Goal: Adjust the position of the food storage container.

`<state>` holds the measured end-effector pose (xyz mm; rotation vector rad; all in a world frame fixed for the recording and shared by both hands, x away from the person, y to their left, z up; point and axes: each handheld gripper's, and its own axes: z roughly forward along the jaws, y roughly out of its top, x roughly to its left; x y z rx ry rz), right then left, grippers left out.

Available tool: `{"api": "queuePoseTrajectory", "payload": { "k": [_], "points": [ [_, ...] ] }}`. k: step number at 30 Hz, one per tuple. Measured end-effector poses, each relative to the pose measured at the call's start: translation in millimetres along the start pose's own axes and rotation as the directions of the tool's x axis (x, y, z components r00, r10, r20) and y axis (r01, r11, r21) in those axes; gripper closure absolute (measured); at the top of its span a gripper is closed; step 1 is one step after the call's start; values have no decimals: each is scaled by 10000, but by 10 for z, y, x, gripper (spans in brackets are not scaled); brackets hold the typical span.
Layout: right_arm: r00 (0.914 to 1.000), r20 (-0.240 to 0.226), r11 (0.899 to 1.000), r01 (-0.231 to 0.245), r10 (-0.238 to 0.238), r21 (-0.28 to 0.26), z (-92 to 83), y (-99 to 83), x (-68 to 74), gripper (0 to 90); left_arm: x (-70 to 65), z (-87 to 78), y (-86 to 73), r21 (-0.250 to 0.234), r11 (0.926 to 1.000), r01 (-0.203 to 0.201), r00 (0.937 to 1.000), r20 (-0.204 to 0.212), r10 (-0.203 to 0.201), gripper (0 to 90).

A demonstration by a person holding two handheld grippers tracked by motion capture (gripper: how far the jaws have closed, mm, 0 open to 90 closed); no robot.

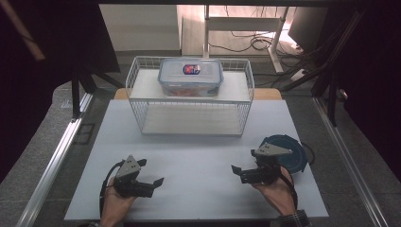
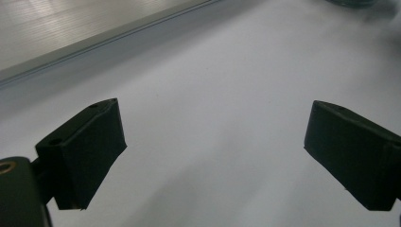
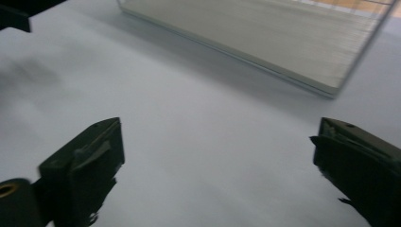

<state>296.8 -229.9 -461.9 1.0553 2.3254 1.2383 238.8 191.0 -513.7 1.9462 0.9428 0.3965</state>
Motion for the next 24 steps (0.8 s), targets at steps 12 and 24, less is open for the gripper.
{"api": "queuePoseTrajectory", "payload": {
  "k": [12,24],
  "points": [
    [9811,1912,9992,-330,283,217,-357,-62,-543,592,33,10,-16,28,9999,156,9998,100,-156,57],
    [9265,3480,9878,-1554,1436,61,-688,-243,-1128,893,41,33,-28,192,9997,181,9998,122,-184,61]
  ]
}}
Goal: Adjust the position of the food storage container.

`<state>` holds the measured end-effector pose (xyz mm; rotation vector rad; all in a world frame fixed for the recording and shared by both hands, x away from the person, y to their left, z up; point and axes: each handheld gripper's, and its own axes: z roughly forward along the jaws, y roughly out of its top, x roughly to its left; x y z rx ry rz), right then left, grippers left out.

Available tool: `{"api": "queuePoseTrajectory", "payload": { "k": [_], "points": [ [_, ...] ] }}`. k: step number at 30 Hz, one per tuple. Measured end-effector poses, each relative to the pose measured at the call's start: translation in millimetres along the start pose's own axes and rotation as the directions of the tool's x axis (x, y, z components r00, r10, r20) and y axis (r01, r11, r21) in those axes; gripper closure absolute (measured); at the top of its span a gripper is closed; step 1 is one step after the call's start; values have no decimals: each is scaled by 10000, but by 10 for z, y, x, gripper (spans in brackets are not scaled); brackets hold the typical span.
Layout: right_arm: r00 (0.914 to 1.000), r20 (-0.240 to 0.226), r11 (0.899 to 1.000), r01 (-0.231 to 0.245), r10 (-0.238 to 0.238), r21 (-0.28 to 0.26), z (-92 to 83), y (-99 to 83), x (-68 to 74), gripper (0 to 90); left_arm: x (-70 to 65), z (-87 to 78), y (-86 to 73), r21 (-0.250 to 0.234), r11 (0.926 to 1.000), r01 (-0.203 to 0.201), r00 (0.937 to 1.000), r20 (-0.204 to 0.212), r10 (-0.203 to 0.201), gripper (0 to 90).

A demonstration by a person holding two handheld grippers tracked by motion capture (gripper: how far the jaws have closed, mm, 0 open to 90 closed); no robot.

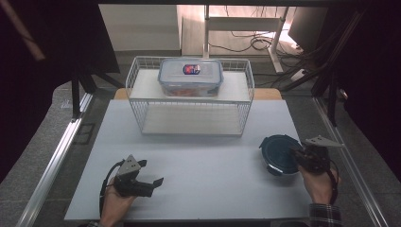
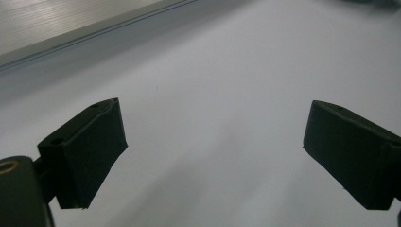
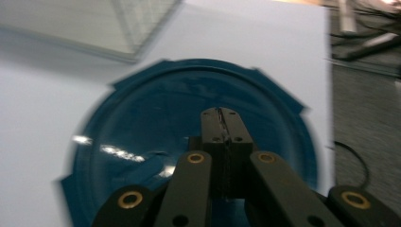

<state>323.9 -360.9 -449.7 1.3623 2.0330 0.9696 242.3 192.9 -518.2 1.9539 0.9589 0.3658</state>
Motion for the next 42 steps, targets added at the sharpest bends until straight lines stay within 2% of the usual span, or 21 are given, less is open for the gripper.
{"api": "queuePoseTrajectory", "payload": {
  "k": [3,6,14,18,21,24,28,32,34,38,42],
  "points": [
    [9983,553,9998,-193,193,-21,-13,-20,-136,893,3,2,-1,8,10000,15,10000,1,-15,61],
    [9930,1112,9992,-387,400,-134,-16,-15,-287,893,9,7,-4,10,10000,64,10000,15,-64,61],
    [9858,1434,9959,-899,872,121,138,-56,-492,892,16,13,-6,34,10000,53,10000,-1,-53,62],
    [9872,1252,9943,-1030,987,281,193,-77,-511,893,16,16,-7,46,10000,72,10000,32,-72,63],
    [9858,1369,9943,-1026,975,305,215,-79,-504,895,14,22,-7,69,9999,82,10000,57,-82,64],
    [9849,1514,9955,-902,846,307,219,-74,-474,896,14,33,-6,104,9999,69,9999,76,-70,64],
    [9864,1332,9945,-1008,963,277,230,-71,-439,897,12,40,-4,147,9999,24,10000,83,-25,65],
    [9923,787,9947,-983,957,301,280,-42,-297,897,9,44,-5,170,9999,15,10000,98,-16,65],
    [9936,680,9953,-922,899,306,292,-37,-271,897,8,45,-4,180,9998,-8,9999,105,6,65],
    [9975,105,9969,-699,696,355,359,4,-69,898,7,45,-4,188,9998,-19,10000,87,18,65],
    [9969,-460,9971,-616,637,452,413,38,132,897,4,43,-4,192,9998,-32,10000,78,31,65]
  ]
}}
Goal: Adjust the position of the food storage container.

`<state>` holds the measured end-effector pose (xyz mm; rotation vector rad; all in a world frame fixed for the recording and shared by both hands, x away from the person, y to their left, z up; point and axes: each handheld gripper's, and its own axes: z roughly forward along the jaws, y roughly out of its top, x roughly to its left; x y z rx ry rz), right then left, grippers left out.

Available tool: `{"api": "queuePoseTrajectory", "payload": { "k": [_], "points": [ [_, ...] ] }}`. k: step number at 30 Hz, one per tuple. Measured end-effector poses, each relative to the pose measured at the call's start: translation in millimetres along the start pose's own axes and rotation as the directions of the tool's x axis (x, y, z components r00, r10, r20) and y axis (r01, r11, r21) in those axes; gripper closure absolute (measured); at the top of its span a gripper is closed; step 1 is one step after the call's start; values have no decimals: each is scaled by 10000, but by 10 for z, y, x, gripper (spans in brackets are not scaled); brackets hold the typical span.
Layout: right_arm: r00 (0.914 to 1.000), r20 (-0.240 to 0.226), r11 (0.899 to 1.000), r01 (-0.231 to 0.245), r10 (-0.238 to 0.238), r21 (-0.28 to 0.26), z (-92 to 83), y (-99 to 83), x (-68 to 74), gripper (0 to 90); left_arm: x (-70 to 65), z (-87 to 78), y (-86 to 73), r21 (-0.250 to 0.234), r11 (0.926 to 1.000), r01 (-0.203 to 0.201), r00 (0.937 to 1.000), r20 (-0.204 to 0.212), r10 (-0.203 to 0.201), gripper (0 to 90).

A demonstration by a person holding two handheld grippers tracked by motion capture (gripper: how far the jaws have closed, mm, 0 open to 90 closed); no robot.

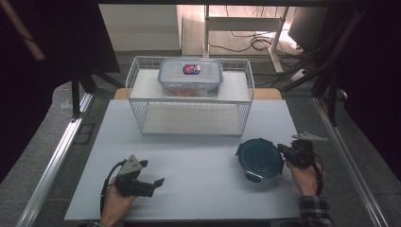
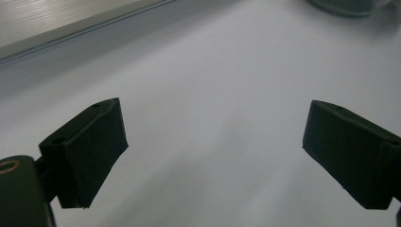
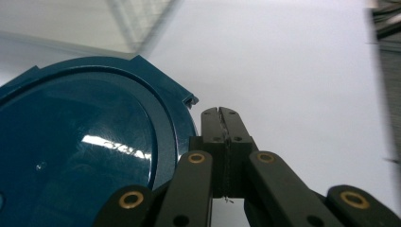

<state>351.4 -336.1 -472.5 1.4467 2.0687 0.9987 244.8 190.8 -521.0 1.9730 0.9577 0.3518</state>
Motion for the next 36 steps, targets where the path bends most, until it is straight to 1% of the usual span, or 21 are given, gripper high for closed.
{"api": "queuePoseTrajectory", "payload": {
  "k": [2,4,7,8,9,11,12,13,14,15,17,21,23,24,27,29,30,33,36],
  "points": [
    [9993,-372,10000,76,-74,46,36,8,111,897,-1,2,0,5,10000,-2,10000,8,2,65],
    [9980,-617,9998,174,-168,81,64,16,204,897,-2,6,0,20,10000,-13,10000,27,13,65],
    [9935,-1016,9985,535,-519,133,115,32,390,897,-11,14,0,54,10000,-75,10000,42,75,70],
    [9922,-1094,9979,625,-605,152,123,36,430,897,-15,16,1,72,9999,-82,10000,53,82,70],
    [9902,-1136,9964,835,-812,154,135,41,485,897,-16,16,1,76,9999,-89,9999,53,89,70],
    [9885,-998,9932,1157,-1137,142,131,47,528,896,-18,11,1,64,9999,-100,9999,22,100,70],
    [9888,-1003,9937,1117,-1108,36,107,46,530,896,-15,4,0,29,10000,-88,10000,-8,88,70],
    [9905,-1025,9958,904,-912,-130,65,39,518,895,-11,-1,0,8,10000,-73,10000,-33,73,70],
    [9930,-789,9959,863,-881,-258,-13,18,511,895,-4,-6,-1,-16,10000,-28,10000,-40,27,70],
    [9930,-789,9959,863,-881,-258,-13,18,511,895,1,-9,-2,-38,10000,7,10000,-54,-7,70],
    [9946,-512,9958,895,-903,-177,-99,-35,508,895,8,-16,-4,-63,10000,73,10000,-64,-73,70],
    [9991,-324,9996,263,-261,67,-261,-224,465,894,-2,-23,-2,-70,10000,9,9999,-118,-10,70],
    [9995,-275,9997,147,-142,173,-300,-278,471,895,-5,-19,-3,-56,10000,1,9999,-113,-2,70],
    [9994,-349,9996,95,-86,257,-320,-311,484,895,-5,-17,-3,-39,10000,-9,9999,-102,9,70],
    [9993,-352,9981,141,-120,603,-319,-365,559,894,-8,-15,0,-20,10000,-35,9999,-103,35,70],
    [9996,-175,9972,232,-220,708,-301,-367,594,895,-10,-18,1,-30,10000,-53,9999,-108,53,70],
    [9996,-163,9971,222,-211,732,-299,-359,594,895,-10,-18,0,-33,10000,-48,9999,-106,48,70],
    [9996,-254,9981,-60,76,616,-292,-346,580,896,-6,-6,-1,-17,10000,-11,10000,-97,11,70],
    [9995,-260,9984,-137,152,555,-272,-336,580,896,-17,4,2,16,10000,-60,9999,-94,60,70]
  ]
}}
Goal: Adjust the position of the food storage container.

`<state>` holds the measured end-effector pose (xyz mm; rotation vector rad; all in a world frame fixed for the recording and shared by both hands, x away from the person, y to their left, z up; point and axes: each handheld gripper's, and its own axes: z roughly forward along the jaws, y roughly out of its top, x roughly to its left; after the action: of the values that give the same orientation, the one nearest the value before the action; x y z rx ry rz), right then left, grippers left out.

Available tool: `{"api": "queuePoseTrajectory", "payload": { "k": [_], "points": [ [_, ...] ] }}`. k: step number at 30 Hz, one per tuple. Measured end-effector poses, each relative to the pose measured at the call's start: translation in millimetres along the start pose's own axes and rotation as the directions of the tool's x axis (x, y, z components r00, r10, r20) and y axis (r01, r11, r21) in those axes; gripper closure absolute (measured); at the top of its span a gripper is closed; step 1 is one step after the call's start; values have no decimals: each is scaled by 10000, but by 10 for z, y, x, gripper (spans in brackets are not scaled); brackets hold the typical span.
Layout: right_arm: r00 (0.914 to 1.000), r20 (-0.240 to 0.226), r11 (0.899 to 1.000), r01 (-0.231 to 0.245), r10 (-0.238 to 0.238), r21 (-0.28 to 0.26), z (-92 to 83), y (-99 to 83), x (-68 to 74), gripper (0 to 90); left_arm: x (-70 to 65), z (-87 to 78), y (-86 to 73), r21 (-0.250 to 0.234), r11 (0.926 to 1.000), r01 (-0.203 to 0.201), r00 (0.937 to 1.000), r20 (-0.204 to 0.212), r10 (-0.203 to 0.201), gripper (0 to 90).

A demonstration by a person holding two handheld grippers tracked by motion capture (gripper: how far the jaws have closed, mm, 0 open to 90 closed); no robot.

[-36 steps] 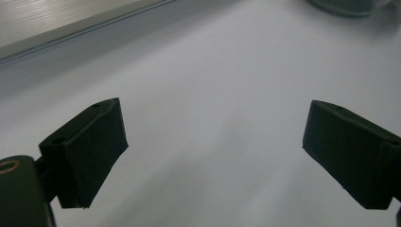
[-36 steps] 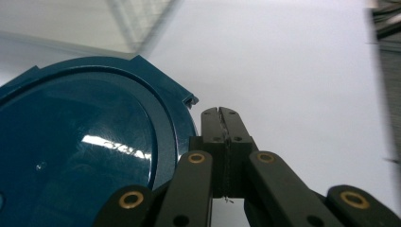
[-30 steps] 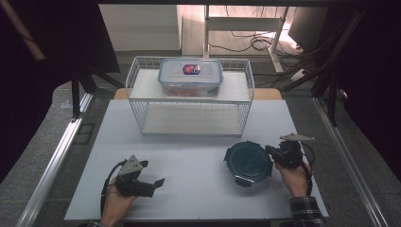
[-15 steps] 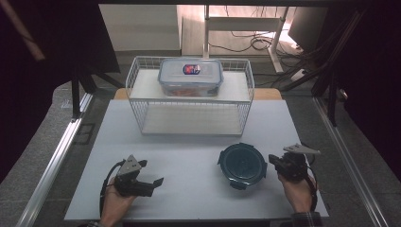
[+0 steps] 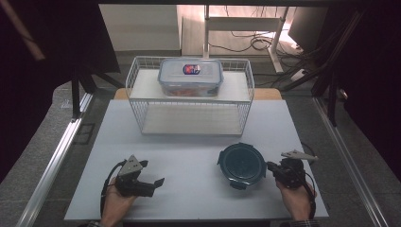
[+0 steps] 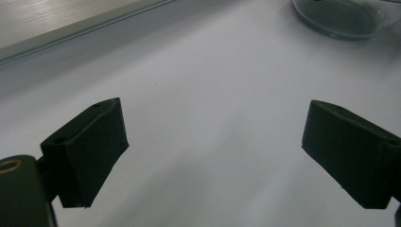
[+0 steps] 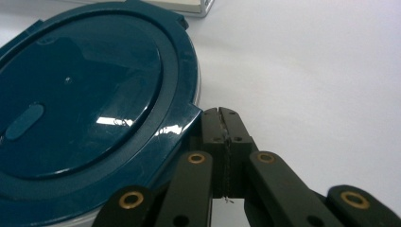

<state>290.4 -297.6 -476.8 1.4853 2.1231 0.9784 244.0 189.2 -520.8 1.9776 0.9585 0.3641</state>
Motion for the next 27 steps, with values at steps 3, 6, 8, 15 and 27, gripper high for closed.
{"api": "queuePoseTrajectory", "payload": {
  "k": [3,6,8,15,27],
  "points": [
    [9997,-143,9998,-195,194,-61,35,20,-3,897,-4,6,2,35,10000,-33,10000,-2,33,70],
    [9995,-269,9998,-184,182,-84,73,53,26,897,-4,10,1,45,10000,-14,10000,-4,14,70],
    [9990,-427,9999,-129,125,-84,91,68,54,897,-1,10,0,41,10000,0,10000,-5,0,70],
    [9965,-823,9999,139,-134,61,197,104,192,897,-3,14,-1,67,10000,-14,10000,4,14,70],
    [9853,-1675,9992,363,-333,147,334,158,456,897,-2,22,-3,119,9999,19,10000,11,-19,70]
  ]
}}
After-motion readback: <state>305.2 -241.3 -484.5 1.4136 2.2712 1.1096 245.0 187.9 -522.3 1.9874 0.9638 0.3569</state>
